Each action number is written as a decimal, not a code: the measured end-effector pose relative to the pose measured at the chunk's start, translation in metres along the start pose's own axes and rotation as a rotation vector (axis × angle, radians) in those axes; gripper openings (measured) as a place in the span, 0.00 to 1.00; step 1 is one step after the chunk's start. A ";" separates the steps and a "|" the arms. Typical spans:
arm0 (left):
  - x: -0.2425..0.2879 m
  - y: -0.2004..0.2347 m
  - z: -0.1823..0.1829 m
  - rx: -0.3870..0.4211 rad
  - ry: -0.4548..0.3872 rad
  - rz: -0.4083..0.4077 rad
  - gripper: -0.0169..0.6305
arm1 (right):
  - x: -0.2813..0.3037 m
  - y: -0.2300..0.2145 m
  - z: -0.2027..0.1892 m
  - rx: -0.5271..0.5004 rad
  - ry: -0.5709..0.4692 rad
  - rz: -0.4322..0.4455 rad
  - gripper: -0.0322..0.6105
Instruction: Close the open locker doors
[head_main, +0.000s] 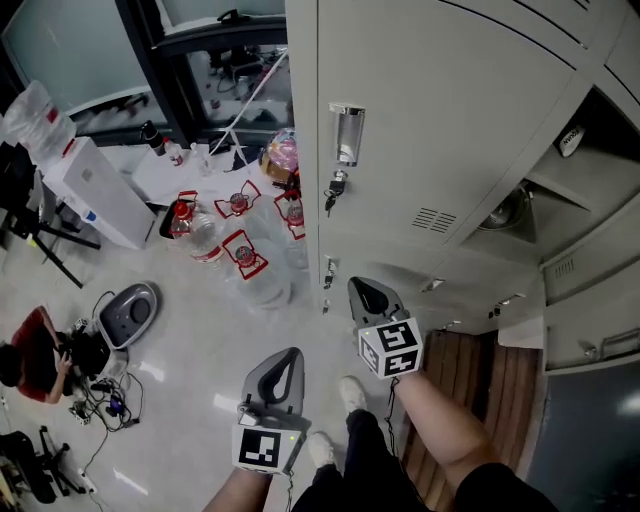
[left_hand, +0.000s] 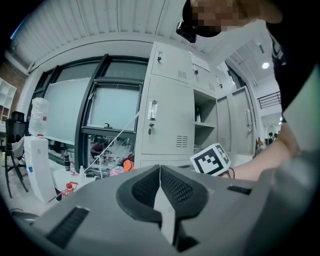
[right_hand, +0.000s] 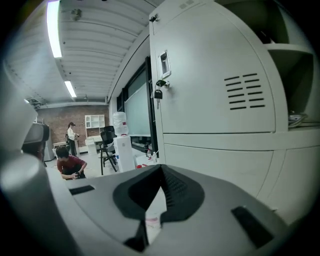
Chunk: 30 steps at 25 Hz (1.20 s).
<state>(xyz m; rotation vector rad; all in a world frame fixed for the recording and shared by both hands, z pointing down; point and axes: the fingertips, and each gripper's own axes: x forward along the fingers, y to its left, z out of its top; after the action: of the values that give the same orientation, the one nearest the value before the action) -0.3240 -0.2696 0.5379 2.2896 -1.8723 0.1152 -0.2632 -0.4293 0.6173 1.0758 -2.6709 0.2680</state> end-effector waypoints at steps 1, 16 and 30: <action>-0.006 -0.004 0.002 0.002 -0.004 -0.005 0.03 | -0.009 0.003 0.003 0.001 -0.007 -0.003 0.05; -0.064 -0.072 0.048 0.034 -0.073 -0.135 0.03 | -0.177 0.017 0.055 -0.022 -0.109 -0.161 0.05; -0.078 -0.180 0.077 0.042 -0.099 -0.355 0.03 | -0.351 -0.015 0.080 -0.018 -0.190 -0.410 0.05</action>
<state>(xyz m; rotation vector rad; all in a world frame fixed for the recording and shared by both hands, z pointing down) -0.1683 -0.1754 0.4321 2.6578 -1.4830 -0.0080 -0.0212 -0.2318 0.4381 1.6789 -2.5188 0.0643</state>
